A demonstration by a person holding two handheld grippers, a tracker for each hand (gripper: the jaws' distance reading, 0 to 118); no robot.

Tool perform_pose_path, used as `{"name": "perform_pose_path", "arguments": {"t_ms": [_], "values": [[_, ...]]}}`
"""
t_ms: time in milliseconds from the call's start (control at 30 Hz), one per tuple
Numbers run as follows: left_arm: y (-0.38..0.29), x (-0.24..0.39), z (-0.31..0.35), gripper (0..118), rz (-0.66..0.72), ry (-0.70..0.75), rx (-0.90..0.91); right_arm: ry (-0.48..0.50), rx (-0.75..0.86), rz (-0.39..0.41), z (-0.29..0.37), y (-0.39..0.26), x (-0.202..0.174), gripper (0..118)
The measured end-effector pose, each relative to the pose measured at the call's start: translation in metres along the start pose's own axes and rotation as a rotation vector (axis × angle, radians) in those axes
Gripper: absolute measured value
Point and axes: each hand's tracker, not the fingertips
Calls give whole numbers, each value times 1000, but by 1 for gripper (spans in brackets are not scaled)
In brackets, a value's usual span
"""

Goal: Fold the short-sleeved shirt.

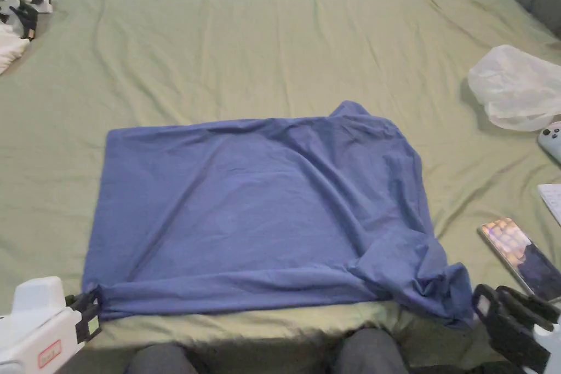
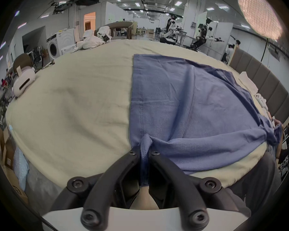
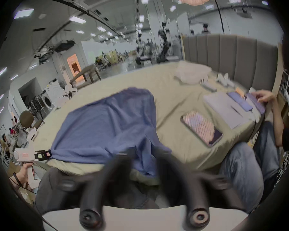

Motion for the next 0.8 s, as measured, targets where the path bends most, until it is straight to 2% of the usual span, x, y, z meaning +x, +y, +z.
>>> {"name": "perform_pose_path", "arguments": {"t_ms": [33, 67, 100, 200, 233, 300, 333, 433, 567, 633, 700, 800], "values": [[-1, 1, 0, 5, -12, 6, -2, -6, -17, -6, -13, -5, 2, 75], [-1, 1, 1, 5, -3, 4, -2, -3, -52, -8, -27, -9, 5, 90], [0, 1, 1, 5, -2, 5, -3, 7, -57, -12, -40, -16, 12, 86], [4, 0, 4, 5, 16, 3, -9, -8, -108, -10, -69, -21, 13, 84], [4, 1, 4, 5, 17, 3, -9, -8, -118, -1, -76, -24, 13, 77], [5, 7, 9, 5, 12, 6, -10, -22, -131, -3, -88, -23, 16, 17], [5, 7, 10, 5, 10, 6, -8, -26, -133, -10, -90, -22, 17, 5], [1, 0, 12, 5, 3, -20, 17, 3, -106, -71, -87, -18, 20, 5], [-6, -17, 43, 3, 108, -103, 153, 1, -25, -55, -70, -6, 16, 4], [0, -15, 65, 3, 101, -115, 254, 30, 27, -57, -59, 9, 9, 4], [17, -10, 77, 3, 61, -123, 315, 42, 78, -26, -61, 36, 1, 4], [65, -4, 63, 3, 41, -119, 292, 41, 76, -17, -91, 85, -9, 4]]}}
